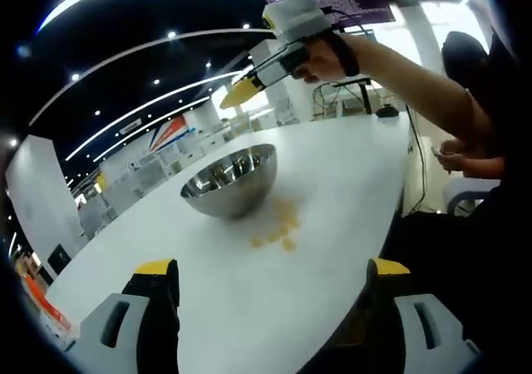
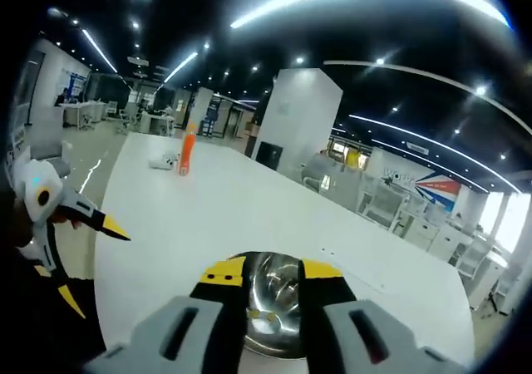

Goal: Pick up the QQ candy scattered on the table and place it into the stainless steel bowl on the table

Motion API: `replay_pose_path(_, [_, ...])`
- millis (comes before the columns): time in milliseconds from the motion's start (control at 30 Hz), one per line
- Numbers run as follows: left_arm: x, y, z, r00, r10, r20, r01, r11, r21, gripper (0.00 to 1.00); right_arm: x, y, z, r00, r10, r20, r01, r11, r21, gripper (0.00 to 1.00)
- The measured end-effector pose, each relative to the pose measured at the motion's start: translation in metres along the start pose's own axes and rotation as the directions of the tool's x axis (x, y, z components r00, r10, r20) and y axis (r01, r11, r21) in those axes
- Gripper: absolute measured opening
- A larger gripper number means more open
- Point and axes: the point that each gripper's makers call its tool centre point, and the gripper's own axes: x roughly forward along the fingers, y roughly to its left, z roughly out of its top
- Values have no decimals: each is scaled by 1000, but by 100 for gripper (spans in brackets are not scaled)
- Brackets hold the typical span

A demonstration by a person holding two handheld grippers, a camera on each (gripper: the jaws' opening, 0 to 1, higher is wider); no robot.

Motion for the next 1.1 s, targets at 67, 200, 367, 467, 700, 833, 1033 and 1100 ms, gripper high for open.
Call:
replay_pose_path(67, [0,-1,0,1000,-3,3,3,1000,-1,94,-3,1,7,1000,1,11,-1,1000,-13,22])
replay_pose_path(200, [0,-1,0,1000,-3,0,3,1000,0,94,-10,-1,24,999,0,41,1,1000,-29,22])
replay_pose_path(367, [1,-1,1,1000,-4,1,4,1000,-1,94,-22,3,44,998,-3,65,8,998,-70,22])
replay_pose_path(467, [2,-1,0,1000,-4,-1,4,1000,1,93,-33,13,59,996,12,93,-2,995,-103,22])
replay_pose_path(700, [3,-5,3,1000,-11,6,11,1000,3,93,-57,36,94,986,42,160,-15,985,-172,22])
replay_pose_path(833, [2,-4,3,1000,-8,7,8,1000,5,93,-73,47,115,978,59,199,-18,979,-202,22])
replay_pose_path(1033, [2,-4,4,1000,-9,13,9,1000,2,93,-93,72,131,965,98,242,-39,970,-240,22])
replay_pose_path(1100, [2,-4,3,1000,-9,13,9,1000,1,93,-96,82,130,962,113,248,-52,969,-243,22])
